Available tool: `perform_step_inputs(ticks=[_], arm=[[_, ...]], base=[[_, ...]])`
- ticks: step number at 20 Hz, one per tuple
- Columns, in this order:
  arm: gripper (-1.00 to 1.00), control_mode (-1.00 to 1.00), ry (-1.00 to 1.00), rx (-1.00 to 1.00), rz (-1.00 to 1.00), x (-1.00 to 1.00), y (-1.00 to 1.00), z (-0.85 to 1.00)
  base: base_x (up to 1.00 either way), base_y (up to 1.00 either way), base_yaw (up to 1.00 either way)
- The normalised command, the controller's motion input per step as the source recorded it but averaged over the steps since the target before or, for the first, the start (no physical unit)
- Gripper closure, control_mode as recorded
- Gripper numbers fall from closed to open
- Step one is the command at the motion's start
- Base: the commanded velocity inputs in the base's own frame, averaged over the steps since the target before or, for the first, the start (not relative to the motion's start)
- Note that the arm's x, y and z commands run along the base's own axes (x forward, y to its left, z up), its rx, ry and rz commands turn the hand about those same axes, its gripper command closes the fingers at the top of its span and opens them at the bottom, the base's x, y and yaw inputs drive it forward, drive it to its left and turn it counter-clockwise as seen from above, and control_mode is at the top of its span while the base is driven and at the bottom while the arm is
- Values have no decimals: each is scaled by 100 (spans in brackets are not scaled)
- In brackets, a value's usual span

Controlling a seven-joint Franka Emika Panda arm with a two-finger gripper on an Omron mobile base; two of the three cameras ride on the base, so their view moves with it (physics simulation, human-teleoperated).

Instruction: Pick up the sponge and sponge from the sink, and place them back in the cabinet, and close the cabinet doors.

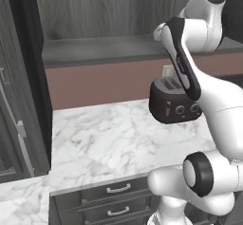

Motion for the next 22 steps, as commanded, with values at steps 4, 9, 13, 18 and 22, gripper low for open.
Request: perform_step_inputs(ticks=[4, 9, 13, 18, 22], arm=[[100, -100, 0, 0, 0, 53, 0, 0], [100, -100, 0, 0, 0, 52, 0, 0], [100, -100, 0, 0, 0, 40, 0, -2], [100, -100, 0, 0, 0, 32, 0, -17], [100, -100, 0, 0, 0, 27, 0, -24]], base=[[0, 0, 0], [0, 0, 0], [0, 0, 0], [0, 0, 0], [0, 0, 0]])
